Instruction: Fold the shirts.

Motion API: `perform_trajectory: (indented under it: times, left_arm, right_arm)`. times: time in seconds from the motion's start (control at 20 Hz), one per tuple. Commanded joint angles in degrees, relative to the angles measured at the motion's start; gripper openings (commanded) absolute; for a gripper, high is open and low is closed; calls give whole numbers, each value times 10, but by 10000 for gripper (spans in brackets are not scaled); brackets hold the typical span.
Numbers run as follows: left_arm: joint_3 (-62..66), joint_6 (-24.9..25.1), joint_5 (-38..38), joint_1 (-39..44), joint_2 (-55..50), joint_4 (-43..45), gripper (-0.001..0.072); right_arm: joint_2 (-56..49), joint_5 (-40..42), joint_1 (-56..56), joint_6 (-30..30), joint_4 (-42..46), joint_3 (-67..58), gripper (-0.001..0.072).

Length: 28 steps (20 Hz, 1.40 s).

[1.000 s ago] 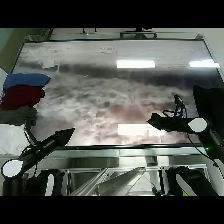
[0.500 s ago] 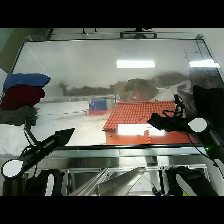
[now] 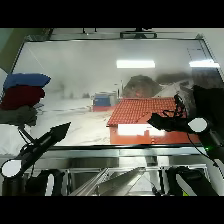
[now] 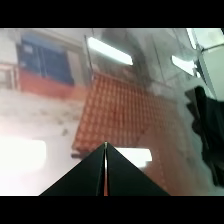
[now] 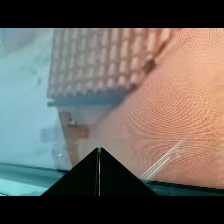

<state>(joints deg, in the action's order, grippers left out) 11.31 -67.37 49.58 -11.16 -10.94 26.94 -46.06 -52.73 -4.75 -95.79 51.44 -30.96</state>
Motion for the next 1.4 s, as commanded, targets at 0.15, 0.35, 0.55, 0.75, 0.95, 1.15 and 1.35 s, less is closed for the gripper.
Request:
perform_trajectory:
  times: [0.15, 0.35, 0.55, 0.75, 0.95, 1.15, 1.35]
  left_arm:
    - [220, -1, -31, -149, -166, 218, 363]
    - [431, -1, 16, -297, -393, 256, 714]
    - [633, 33, 31, -316, -642, 261, 715]
    - [840, 33, 23, -269, -862, 261, 715]
    - [1004, 33, -21, -218, -1022, 266, 714]
    - [1071, 26, -89, -168, -1113, 449, 713]
    - [1047, 2, -153, -133, -1148, 576, 685]
  right_arm:
    - [0, 40, 0, 33, -3, 0, 25]
    - [0, 69, 0, 46, -3, 0, 486]
    - [0, 79, 0, 45, -3, 0, 490]
    - [0, 79, 0, 45, -3, 0, 656]
    - [0, 79, 0, 45, -3, 0, 656]
    - [0, 79, 0, 45, -1, 0, 655]
    - [0, 79, 0, 45, -1, 0, 655]
